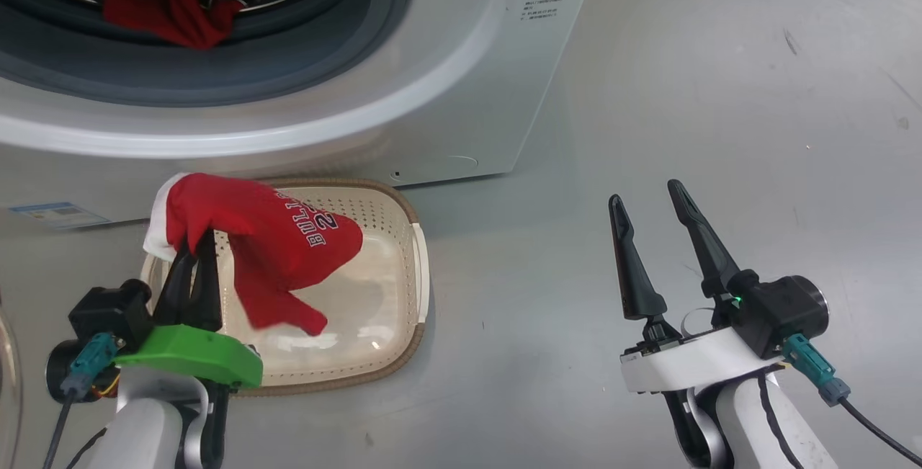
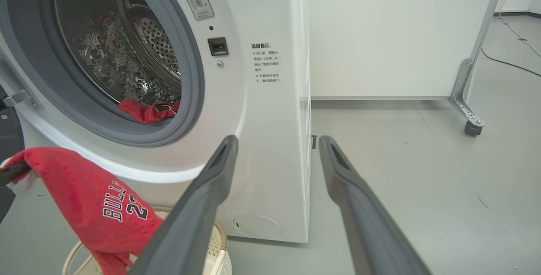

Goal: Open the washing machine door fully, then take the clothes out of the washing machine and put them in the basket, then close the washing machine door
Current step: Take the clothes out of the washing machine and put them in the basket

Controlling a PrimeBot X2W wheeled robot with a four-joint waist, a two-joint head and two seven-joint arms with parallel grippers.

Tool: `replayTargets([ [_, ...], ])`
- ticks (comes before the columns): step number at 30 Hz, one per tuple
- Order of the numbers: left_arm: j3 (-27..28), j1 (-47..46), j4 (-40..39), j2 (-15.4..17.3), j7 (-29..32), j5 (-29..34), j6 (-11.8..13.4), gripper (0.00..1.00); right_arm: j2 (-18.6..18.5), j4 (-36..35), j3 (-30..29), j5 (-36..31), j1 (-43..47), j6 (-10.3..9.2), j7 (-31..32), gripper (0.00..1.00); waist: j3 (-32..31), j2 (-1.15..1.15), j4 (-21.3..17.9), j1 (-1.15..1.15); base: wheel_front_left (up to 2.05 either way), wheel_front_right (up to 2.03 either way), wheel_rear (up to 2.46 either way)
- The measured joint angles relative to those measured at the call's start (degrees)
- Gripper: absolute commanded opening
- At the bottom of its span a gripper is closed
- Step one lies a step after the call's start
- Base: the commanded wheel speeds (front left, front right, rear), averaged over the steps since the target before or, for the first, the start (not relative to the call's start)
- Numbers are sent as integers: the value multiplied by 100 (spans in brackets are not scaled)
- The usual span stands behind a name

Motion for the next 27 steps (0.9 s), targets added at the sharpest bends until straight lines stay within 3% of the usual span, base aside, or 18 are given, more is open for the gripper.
replayTargets([
  [16, 49, -605, 1245, 371, 459, 8, -62, 0, -1, -335, 393, 311, -477, -64, 0, 100, 1016, 0, -428, 0, 0, 0, 0],
  [27, -64, -1308, 2128, 483, 854, 7, -278, 0, -2, -491, 470, 394, -1023, -151, 0, 100, 1745, 0, -737, 0, 0, 0, 0],
])
